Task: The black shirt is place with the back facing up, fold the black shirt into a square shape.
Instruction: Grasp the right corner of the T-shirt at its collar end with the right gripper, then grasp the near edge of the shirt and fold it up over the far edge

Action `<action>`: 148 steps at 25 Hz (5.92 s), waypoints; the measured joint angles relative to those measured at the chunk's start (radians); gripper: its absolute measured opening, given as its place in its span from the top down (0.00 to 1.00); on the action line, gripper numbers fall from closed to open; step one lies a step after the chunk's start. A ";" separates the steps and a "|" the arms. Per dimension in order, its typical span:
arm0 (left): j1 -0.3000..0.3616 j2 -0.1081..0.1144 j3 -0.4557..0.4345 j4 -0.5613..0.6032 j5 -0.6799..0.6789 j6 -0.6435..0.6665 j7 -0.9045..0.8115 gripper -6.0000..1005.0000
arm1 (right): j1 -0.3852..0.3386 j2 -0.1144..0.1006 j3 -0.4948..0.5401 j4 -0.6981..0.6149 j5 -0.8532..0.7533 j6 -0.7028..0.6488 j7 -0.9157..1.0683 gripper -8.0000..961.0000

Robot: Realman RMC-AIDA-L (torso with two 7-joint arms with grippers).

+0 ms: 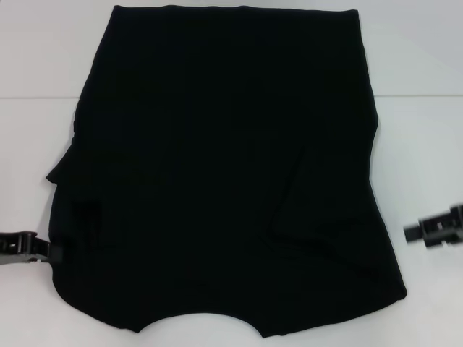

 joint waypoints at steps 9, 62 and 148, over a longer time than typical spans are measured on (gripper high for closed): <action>-0.021 0.003 -0.001 -0.022 -0.002 -0.011 0.001 0.95 | -0.005 0.049 -0.029 0.004 -0.056 0.023 -0.060 0.37; -0.051 0.006 0.007 -0.055 -0.030 -0.011 0.009 0.95 | 0.011 0.109 -0.070 0.047 -0.028 0.118 -0.022 0.94; -0.335 -0.094 0.461 -0.371 -0.316 -1.277 -0.086 0.95 | 0.291 0.141 -0.169 0.288 0.243 1.387 -0.238 0.94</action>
